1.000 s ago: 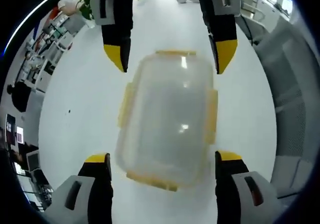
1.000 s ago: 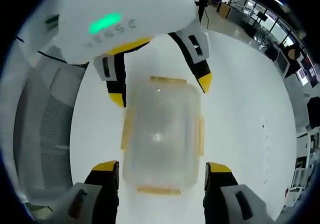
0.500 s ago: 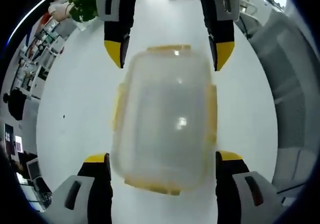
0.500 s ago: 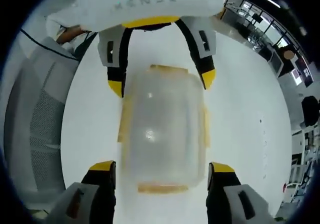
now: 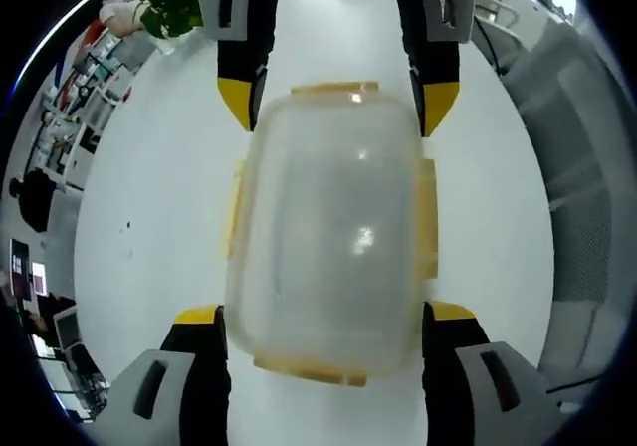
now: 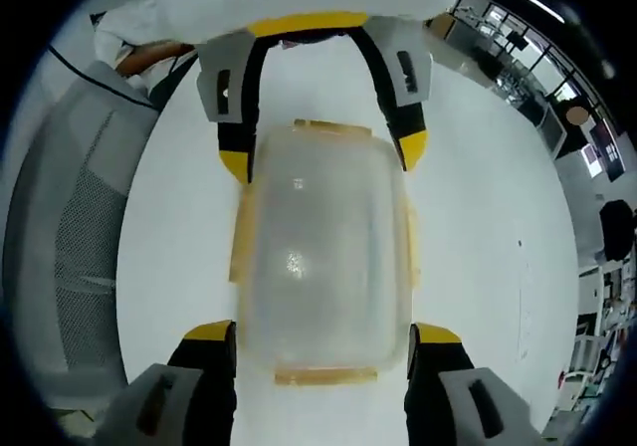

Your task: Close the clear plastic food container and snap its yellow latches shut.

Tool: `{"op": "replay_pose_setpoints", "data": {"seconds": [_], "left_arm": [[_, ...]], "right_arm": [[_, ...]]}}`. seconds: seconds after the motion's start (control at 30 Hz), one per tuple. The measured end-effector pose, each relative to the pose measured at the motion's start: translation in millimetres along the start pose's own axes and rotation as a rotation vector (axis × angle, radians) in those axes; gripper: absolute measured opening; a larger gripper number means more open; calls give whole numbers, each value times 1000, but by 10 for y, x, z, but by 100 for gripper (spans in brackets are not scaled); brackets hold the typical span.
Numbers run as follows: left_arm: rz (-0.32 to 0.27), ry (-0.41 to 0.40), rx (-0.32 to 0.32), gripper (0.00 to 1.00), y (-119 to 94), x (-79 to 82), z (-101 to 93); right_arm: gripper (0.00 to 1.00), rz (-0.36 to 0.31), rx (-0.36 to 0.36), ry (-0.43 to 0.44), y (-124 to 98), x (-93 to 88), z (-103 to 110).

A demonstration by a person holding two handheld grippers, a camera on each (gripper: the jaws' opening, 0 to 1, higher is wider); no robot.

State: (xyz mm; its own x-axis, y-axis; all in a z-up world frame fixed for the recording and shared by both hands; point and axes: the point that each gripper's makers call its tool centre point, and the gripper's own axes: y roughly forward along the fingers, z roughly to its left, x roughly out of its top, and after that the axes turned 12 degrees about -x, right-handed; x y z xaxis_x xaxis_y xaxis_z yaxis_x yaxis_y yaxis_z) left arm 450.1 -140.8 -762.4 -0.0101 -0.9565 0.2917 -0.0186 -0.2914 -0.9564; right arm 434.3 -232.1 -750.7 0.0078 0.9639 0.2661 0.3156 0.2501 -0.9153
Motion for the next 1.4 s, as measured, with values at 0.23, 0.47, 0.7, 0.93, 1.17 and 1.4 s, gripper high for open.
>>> {"op": "replay_pose_setpoints", "data": {"seconds": [0.23,0.47,0.7,0.93,1.17,1.4], "left_arm": [[4,5,29,77,9,-54,-79],[-2,3,35,77,6,-80,-92],[4,0,36,76,6,-82,-94],[-3,-3,33,76,9,-87,-67],[-7,-5,31,77,4,-92,-44],[-5,-5,26,77,8,-103,2]], "right_arm": [[68,-8,12,-15,4,24,9],[68,-13,10,-13,8,55,25],[67,-14,9,-13,6,59,29],[68,-16,9,-12,17,62,8],[68,-19,10,-12,32,72,-21],[69,-16,16,-7,53,77,-60]]}}
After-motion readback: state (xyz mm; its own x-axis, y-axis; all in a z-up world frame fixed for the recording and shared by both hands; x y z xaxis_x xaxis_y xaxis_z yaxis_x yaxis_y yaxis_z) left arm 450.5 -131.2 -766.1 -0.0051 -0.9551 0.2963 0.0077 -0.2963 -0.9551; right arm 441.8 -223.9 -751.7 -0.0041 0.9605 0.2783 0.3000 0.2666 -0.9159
